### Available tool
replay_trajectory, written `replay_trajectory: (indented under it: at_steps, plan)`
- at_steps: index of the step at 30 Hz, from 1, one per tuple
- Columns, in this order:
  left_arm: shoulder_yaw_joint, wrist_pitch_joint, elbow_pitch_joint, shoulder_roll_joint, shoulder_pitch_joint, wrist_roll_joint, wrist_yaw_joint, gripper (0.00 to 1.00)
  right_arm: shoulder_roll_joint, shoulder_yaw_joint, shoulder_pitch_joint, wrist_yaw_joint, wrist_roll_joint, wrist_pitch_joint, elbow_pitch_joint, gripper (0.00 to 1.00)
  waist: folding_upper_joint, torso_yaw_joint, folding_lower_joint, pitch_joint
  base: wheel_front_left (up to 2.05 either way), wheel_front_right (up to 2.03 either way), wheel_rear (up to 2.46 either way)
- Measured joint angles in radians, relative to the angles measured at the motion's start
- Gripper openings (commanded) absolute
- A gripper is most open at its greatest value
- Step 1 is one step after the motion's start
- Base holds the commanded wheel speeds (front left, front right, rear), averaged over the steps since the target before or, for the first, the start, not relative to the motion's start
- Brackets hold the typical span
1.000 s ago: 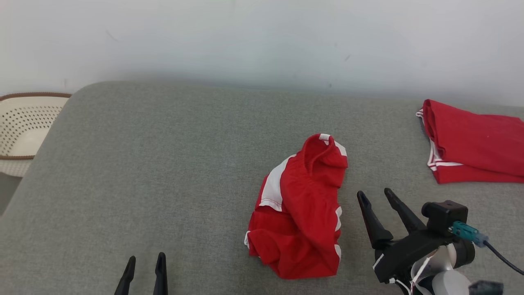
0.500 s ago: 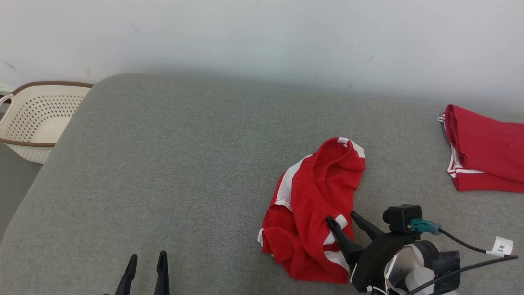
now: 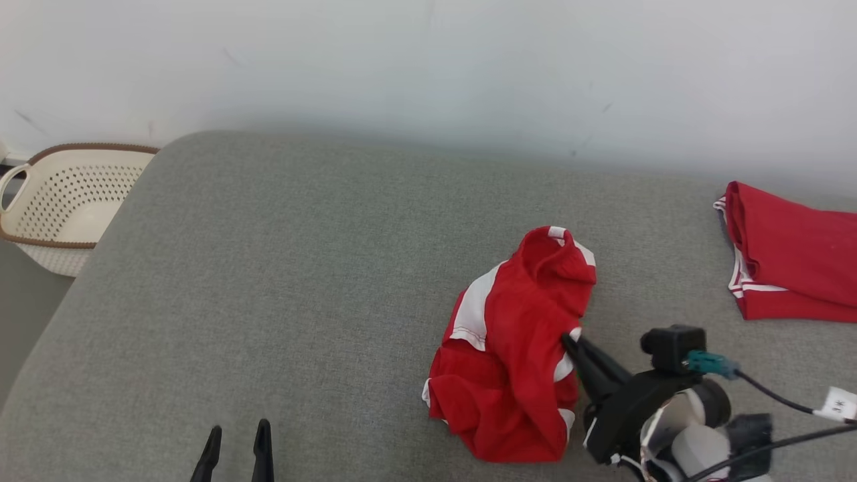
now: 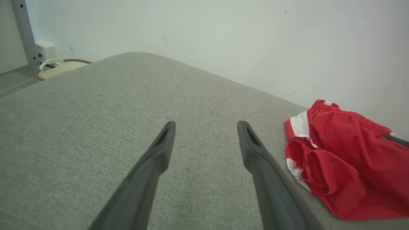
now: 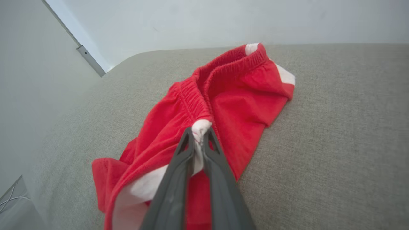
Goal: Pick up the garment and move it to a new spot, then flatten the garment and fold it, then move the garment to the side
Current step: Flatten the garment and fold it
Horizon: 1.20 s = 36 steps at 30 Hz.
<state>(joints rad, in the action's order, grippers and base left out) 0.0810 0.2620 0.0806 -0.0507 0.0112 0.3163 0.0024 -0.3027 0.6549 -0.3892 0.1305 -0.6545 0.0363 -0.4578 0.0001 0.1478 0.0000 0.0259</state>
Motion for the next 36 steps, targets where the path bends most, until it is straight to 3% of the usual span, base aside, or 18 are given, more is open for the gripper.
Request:
replay_trajectory:
  at_steps: [5, 10, 18, 24, 25, 26, 36]
  plan:
    - [0.000, 0.000, -0.007, 0.000, 0.015, 0.009, 0.008, 1.00, -0.027, -0.106, 0.046, 0.000, 0.044, 0.015, 0.092, 0.00, 0.0000, -0.023, 0.0000, -0.010, 0.00, 0.00, 0.00]
    - [0.007, 0.000, -0.015, 0.000, 0.030, 0.019, 0.016, 1.00, -0.020, -0.277, 0.191, 0.000, 0.121, -0.084, 0.265, 0.00, 0.0000, -0.055, 0.0000, -0.011, 0.00, 0.00, 0.00]
    - [0.018, 0.000, -0.015, 0.000, 0.022, 0.026, 0.016, 1.00, 0.108, -0.471, 0.471, 0.000, 0.293, -0.379, 0.577, 0.00, 0.0000, -0.089, 0.0000, 0.015, 0.00, 0.00, 0.00]
    - [0.019, 0.000, -0.017, 0.000, 0.018, 0.026, 0.018, 1.00, 0.179, -0.545, 0.570, 0.000, 0.349, -0.491, 0.733, 0.00, 0.0000, -0.100, -0.0001, 0.027, 0.00, 0.00, 0.00]
    - [0.021, 0.000, -0.017, 0.000, 0.015, 0.027, 0.018, 1.00, 0.181, -0.558, 0.570, 0.000, 0.360, -0.486, 0.733, 0.89, 0.0000, -0.099, 0.0000, 0.029, 0.00, 0.00, 0.00]
    - [0.024, 0.000, -0.016, 0.000, 0.011, 0.027, 0.018, 1.00, 0.183, -0.569, 0.569, 0.000, 0.362, -0.470, 0.728, 1.00, -0.0001, -0.098, 0.0000, 0.030, 0.00, 0.00, 0.00]
    - [0.008, 0.000, -0.016, 0.000, 0.006, 0.022, 0.012, 1.00, 0.193, -0.573, 0.497, 0.000, 0.428, -0.216, 0.691, 1.00, 0.0000, -0.087, 0.0000, 0.037, 0.00, 0.00, 0.00]
